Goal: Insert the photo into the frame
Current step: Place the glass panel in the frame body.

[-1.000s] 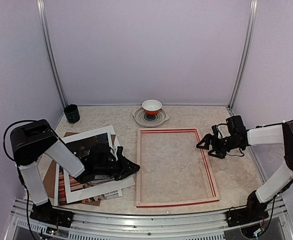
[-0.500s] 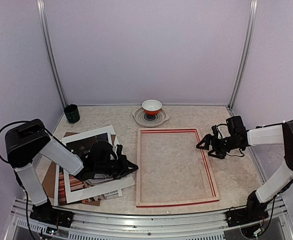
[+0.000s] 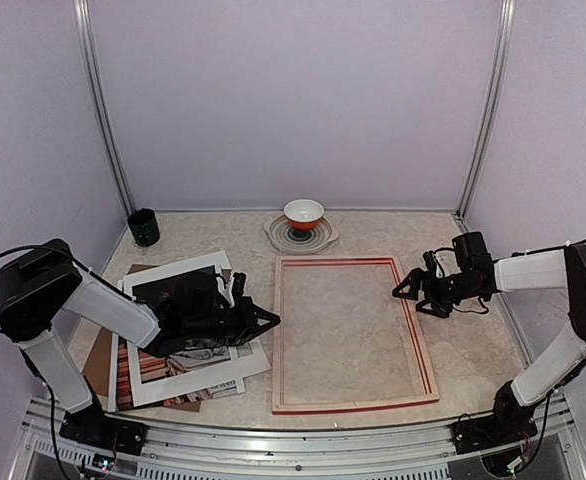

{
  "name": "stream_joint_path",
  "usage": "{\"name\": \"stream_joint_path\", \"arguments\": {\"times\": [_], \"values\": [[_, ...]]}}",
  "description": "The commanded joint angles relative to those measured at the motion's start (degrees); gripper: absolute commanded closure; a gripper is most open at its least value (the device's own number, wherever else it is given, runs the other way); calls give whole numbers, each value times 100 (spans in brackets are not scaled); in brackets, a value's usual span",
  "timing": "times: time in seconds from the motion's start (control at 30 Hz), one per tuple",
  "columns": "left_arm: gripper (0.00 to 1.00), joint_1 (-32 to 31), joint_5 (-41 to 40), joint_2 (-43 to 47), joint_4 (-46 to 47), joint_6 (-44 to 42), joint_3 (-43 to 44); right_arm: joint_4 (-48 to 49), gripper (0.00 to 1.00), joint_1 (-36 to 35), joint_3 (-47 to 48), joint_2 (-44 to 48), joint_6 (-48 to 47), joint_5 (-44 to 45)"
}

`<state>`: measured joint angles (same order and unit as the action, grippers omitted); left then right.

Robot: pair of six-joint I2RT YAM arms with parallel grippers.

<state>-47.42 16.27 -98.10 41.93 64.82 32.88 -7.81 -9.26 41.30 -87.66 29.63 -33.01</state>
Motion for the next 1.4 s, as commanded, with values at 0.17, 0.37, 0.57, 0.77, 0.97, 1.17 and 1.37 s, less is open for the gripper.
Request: {"name": "stream_joint_path", "arguments": {"times": [0.17, 0.37, 0.57, 0.77, 0.97, 1.17, 1.37], "values": [[100, -31, 86, 380, 674, -354, -35, 44, 1, 56, -75, 172, 69, -200], [100, -24, 67, 575, 804, -429, 36, -122, 1, -7, -63, 621, 116, -490], [100, 67, 103, 609, 1003, -276, 86, -502, 1, -242, -45, 1062, 212, -468], [100, 110, 182, 620, 1199, -39, 279, -255, 1, -666, -300, 983, 447, -492], [100, 125, 227, 797, 1247, 40, 414, 347, 1, -684, -408, 480, 621, -574], [100, 145, 181, 1147, 999, -74, 482, 668, 1, -692, -201, 5, 698, -692], [100, 166, 131, 1353, 868, -144, 456, 1065, 1, -689, -76, -407, 823, -1003]]}}
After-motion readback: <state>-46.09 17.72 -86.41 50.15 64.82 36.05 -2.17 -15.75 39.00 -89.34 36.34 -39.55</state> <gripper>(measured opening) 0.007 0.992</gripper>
